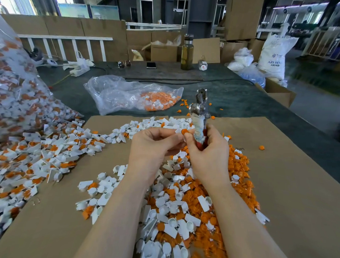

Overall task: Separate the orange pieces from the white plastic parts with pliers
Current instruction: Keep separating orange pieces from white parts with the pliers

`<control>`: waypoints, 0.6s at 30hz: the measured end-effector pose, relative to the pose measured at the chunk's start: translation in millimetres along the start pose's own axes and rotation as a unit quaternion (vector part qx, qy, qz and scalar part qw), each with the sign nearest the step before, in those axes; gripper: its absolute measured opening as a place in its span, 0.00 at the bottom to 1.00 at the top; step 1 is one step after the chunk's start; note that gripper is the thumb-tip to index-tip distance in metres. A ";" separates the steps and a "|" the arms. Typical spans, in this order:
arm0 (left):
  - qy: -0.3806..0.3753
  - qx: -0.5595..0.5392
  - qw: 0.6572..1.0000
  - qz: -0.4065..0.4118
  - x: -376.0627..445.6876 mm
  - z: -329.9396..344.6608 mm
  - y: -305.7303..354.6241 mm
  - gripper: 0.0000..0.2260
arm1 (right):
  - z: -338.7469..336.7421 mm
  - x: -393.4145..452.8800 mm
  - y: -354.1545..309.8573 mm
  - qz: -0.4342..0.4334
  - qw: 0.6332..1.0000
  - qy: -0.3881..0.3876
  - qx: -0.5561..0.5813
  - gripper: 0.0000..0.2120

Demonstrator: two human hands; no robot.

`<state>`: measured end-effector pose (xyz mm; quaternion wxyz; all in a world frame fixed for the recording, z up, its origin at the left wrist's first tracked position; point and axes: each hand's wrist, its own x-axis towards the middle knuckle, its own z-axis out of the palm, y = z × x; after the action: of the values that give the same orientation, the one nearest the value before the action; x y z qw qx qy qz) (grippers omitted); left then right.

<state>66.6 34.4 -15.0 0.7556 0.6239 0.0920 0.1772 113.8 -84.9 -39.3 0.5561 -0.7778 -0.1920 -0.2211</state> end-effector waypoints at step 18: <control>0.083 0.084 0.991 0.057 2.2 4.6 -5.8 0.05 | 0.7 1.2 -0.1 0.013 0.999 -0.045 -0.016 0.05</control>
<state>71.2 30.1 -19.5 0.6787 0.6727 0.1336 0.2627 114.8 -84.1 -38.7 0.5371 -0.7984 -0.2030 -0.1814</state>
